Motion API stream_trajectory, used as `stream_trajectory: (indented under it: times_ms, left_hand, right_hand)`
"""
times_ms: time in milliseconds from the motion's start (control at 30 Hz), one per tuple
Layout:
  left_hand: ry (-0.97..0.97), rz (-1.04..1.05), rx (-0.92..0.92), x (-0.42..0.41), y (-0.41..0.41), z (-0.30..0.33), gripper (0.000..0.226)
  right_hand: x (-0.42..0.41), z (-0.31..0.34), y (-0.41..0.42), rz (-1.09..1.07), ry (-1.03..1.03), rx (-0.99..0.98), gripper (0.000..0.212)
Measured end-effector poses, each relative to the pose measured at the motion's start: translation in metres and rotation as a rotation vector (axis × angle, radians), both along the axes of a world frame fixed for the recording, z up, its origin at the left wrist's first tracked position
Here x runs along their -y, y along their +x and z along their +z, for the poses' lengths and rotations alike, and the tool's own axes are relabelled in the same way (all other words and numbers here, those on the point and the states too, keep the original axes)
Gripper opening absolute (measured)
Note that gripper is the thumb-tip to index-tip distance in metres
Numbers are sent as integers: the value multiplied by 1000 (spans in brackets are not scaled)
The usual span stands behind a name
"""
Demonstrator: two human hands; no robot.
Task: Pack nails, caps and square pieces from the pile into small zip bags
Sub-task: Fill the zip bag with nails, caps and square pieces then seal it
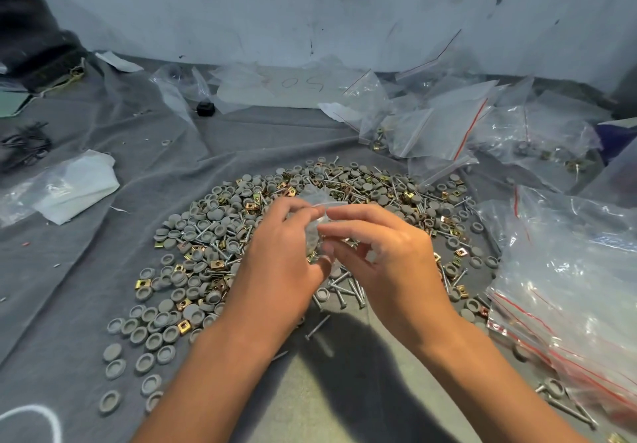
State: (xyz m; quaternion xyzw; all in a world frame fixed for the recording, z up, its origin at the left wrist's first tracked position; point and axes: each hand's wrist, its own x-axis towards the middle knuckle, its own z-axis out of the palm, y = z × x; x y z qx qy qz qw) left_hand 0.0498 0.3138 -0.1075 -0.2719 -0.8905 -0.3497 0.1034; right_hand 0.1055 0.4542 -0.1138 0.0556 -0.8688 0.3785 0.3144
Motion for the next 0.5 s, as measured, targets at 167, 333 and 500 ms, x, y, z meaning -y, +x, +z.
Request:
stream_trajectory:
  times_ms: [167,333,500]
  left_hand:
    - [1,8,6,2,-1,2,61]
    - [8,56,14,6,-3,4,62]
    - [10,96,7,9,-7,5,59]
  right_hand:
    - [-8,1,3,-62,3,-70,14]
    - [-7,-16,4,1,43,299,16]
    - [8,-29,3,75,184,505,28]
